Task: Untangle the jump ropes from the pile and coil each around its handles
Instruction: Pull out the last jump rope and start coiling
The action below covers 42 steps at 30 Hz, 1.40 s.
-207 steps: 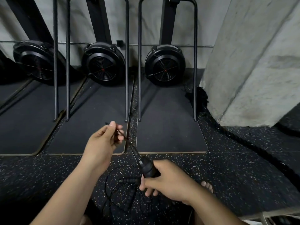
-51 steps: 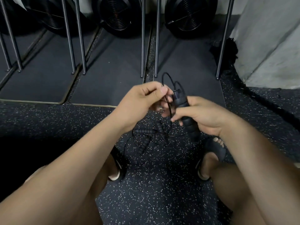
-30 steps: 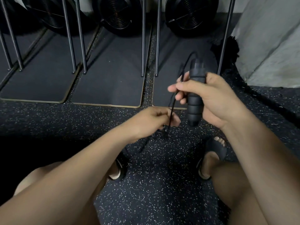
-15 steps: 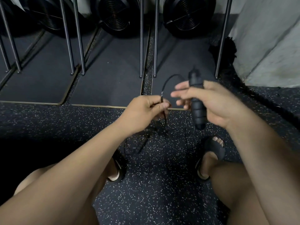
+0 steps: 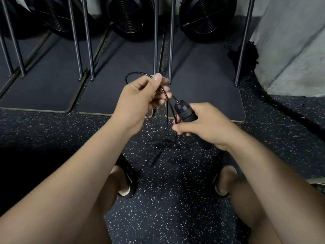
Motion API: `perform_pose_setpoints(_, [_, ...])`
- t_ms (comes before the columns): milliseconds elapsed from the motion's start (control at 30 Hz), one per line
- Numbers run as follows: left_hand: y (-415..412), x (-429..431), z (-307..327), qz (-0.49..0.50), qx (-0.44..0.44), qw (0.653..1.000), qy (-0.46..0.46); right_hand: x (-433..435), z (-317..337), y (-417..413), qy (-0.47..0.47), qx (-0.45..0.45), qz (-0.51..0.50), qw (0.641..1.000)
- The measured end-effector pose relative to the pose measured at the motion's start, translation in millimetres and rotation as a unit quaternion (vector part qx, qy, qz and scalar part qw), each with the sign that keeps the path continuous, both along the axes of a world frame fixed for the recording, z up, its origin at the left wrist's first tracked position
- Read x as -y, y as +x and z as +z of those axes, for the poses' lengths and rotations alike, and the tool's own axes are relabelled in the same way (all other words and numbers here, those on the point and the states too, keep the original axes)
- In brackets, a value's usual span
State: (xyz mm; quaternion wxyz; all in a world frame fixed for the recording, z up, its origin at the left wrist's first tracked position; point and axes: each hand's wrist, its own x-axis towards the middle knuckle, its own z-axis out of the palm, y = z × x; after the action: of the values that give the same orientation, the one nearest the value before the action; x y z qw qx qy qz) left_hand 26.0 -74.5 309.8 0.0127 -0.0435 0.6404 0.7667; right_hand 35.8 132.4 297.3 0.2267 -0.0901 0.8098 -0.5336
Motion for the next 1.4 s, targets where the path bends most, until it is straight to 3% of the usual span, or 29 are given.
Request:
perform_pose_setpoints(100, [-1.6, 3.7, -3.6, -0.016, 0.039, 0.999, -0.032, -0.2, 9.2, -1.0, -0.067, -0.008, -0.046, 0.997])
perform_pose_setpoints(233, [10.8, -9.5, -13.2, -0.109, 0.088, 0.987, -0.076, -3.6, 27.0, -3.2, -0.178, -0.002, -0.108, 0.978])
perform_pose_setpoints(367, [30.6, -28.5, -23.1, -0.208, 0.087, 0.969, -0.097, -10.3, 39.0, -6.3, -0.256, 0.011, -0.154, 0.954])
perform_pose_setpoints(500, [38.9, -35.6, -32.9, -0.233, 0.046, 0.963, -0.127, -19.3, 46.0, -9.2, -0.300, -0.015, -0.192, 0.934])
perform_pose_setpoints(633, [39.3, -32.4, -43.9, -0.275, -0.009, 0.909, -0.314, -28.8, 50.0, -14.9, -0.328, -0.030, -0.224, 0.917])
perform_pose_setpoints(867, [40.0, -31.1, -55.1, -0.306, 0.014, 0.846, -0.436, -48.6, 54.8, -28.2, -0.382, -0.044, -0.287, 0.878])
perform_pose_setpoints(1000, [35.7, -28.1, -49.7, -0.278, 0.003, 0.871, -0.404, -45.2, 44.8, -29.7, -0.343, 0.000, -0.267, 0.901])
perform_pose_setpoints(1167, [30.1, -25.7, -40.2, -0.243, -0.039, 0.921, -0.301, -22.6, 17.5, -11.8, -0.169, 0.063, -0.157, 0.971])
perform_pose_setpoints(1400, [26.8, -22.3, -40.0, -0.242, -0.045, 0.933, -0.264, -6.6, 19.3, -1.7, -0.103, 0.047, -0.113, 0.987])
